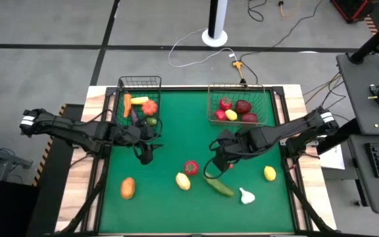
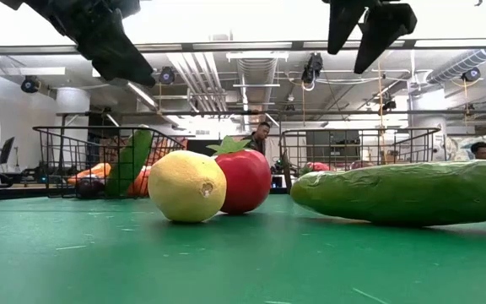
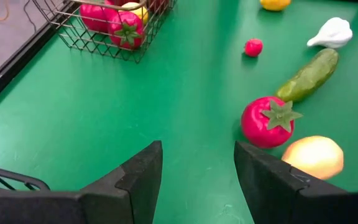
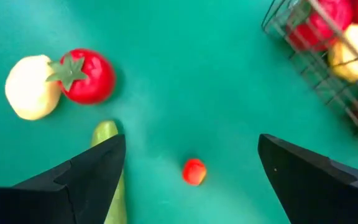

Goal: Sort produce into baskets
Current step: Put the right red tomato into the right wire basket

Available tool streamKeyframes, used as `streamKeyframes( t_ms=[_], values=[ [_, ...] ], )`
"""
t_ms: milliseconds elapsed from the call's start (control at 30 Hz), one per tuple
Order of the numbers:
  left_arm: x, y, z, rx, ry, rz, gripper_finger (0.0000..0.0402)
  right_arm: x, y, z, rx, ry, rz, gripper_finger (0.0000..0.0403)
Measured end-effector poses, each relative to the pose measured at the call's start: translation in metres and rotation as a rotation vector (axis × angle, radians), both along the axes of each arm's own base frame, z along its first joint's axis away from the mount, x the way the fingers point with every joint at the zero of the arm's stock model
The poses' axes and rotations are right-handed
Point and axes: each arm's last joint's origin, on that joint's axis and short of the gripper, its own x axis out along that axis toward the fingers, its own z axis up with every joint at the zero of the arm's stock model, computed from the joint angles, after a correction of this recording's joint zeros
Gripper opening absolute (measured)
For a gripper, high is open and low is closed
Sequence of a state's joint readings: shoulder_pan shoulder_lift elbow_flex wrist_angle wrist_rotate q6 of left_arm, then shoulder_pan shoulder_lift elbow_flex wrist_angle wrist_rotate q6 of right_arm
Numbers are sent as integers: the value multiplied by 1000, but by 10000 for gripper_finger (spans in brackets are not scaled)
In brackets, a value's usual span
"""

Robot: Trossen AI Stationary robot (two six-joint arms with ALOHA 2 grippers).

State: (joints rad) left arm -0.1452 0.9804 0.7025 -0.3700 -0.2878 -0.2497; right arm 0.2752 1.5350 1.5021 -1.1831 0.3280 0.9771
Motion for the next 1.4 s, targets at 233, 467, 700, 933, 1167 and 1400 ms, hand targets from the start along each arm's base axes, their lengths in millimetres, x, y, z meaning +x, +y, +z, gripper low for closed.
streamKeyframes(
  t_ms=[233, 467, 700, 933, 1167, 1400],
  values=[
    [1, 0, 1, -5, -15, 3, 183, 10, 8, -28, 128, 122, -90, 359],
    [1, 0, 1, -5, -15, 3, 183, 20, 15, -74, 205, 313, -95, 359],
    [1, 0, 0, -3, -16, 1, 183, 24, 13, -105, 186, 413, -118, 359],
    [1, 0, 1, -2, -20, 1, 183, 19, 12, -126, 194, 463, -123, 359],
    [2, 0, 1, -3, -27, 1, 183, 14, 8, -144, 198, 451, -126, 359],
    [2, 0, 1, -3, -28, 1, 183, 12, 5, -154, 177, 437, -111, 353]
  ],
)
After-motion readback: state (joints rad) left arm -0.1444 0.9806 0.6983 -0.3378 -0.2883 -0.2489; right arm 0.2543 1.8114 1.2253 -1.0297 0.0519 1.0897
